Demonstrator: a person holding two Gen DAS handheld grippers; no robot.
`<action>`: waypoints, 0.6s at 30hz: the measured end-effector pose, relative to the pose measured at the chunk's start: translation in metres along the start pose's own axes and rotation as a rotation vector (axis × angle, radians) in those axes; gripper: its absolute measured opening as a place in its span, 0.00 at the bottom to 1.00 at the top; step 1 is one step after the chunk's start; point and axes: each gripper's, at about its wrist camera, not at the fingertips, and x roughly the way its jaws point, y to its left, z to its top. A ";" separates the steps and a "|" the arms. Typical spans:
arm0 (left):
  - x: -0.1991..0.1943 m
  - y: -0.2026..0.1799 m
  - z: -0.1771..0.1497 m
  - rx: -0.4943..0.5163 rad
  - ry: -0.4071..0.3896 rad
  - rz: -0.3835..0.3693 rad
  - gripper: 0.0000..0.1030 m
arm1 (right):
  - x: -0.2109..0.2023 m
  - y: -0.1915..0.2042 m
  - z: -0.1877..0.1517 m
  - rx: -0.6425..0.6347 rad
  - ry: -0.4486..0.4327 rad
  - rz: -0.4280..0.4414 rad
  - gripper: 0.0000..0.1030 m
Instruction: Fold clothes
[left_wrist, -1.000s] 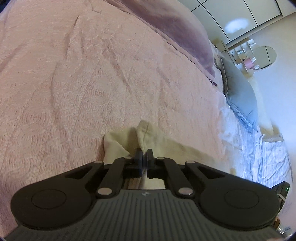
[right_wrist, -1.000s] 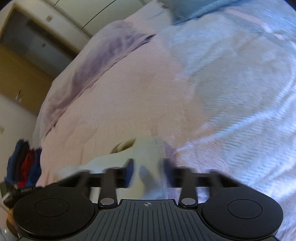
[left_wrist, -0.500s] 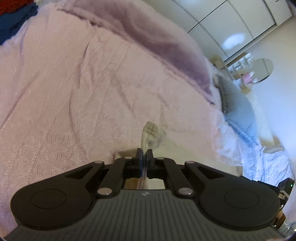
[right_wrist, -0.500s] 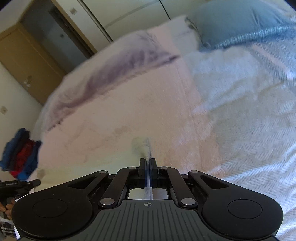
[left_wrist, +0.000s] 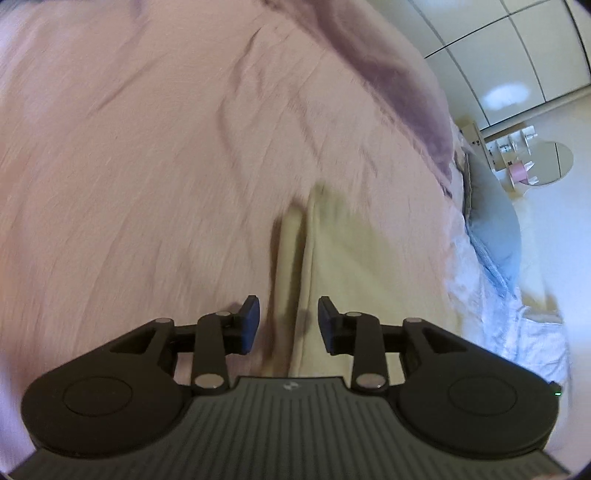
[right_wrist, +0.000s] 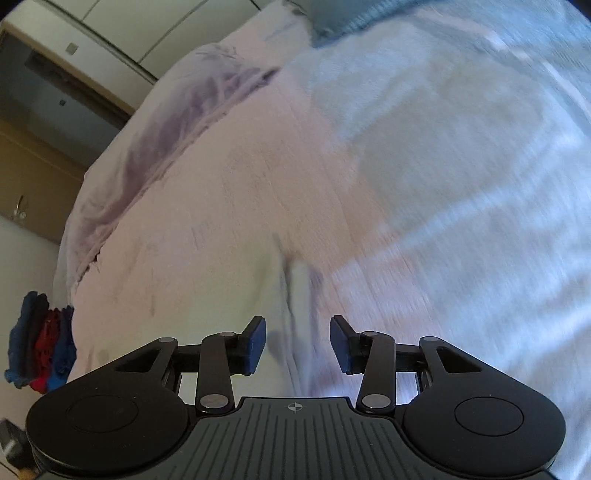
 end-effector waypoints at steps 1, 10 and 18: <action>-0.002 0.001 -0.010 -0.004 0.015 -0.001 0.28 | -0.003 -0.003 -0.007 0.013 0.013 -0.006 0.41; -0.009 0.001 -0.042 0.075 0.043 0.009 0.01 | -0.016 -0.006 -0.028 -0.013 -0.009 -0.043 0.00; -0.026 -0.001 -0.064 0.100 0.036 0.080 0.26 | -0.035 -0.020 -0.030 0.017 0.046 -0.017 0.11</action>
